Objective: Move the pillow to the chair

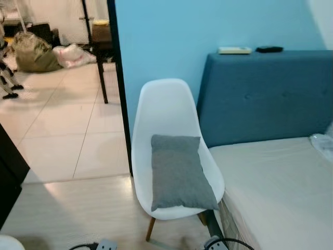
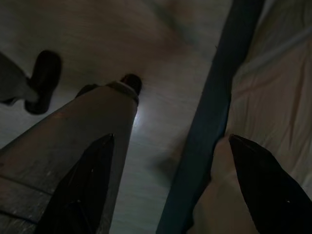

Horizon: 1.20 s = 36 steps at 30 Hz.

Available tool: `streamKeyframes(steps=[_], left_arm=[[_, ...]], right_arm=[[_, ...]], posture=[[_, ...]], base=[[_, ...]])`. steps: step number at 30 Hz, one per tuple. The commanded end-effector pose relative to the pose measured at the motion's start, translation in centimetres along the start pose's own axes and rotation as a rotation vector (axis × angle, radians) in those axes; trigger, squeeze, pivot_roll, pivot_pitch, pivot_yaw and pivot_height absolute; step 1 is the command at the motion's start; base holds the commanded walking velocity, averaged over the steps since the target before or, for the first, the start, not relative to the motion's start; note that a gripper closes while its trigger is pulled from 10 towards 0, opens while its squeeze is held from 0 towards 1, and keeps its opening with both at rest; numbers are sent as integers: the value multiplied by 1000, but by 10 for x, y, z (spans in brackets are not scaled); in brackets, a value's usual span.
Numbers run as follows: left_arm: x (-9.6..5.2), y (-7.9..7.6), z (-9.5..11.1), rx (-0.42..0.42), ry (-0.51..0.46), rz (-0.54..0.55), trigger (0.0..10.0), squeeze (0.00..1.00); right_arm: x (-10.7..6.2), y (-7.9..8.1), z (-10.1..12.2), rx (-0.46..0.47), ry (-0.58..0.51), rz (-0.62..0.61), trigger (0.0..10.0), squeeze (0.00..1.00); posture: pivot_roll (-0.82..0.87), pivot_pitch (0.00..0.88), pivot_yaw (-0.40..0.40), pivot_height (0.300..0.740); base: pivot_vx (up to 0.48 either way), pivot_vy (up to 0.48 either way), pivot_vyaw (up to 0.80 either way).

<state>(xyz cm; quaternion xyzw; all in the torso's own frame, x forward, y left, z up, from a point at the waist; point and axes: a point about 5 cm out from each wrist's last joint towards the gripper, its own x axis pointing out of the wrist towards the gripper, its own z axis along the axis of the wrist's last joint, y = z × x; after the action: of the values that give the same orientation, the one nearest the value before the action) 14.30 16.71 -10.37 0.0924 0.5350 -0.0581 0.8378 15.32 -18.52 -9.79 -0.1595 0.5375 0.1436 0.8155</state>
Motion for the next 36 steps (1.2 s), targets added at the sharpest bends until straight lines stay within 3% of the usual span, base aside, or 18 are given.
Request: streamKeyframes(steps=[1,36], left_arm=[[-1,-2,-12,8,51,-12,10000,0],[-1,-7,-12,5,50,-23,10000,0]], right_arm=[[0,9,-13,13,49,27,10000,0],[-1,4,-16,18,55,24,10000,0]], posture=[[50,0,-33,740],[44,0,-38,740]], base=[[-304,0,0],[-299,0,0]])
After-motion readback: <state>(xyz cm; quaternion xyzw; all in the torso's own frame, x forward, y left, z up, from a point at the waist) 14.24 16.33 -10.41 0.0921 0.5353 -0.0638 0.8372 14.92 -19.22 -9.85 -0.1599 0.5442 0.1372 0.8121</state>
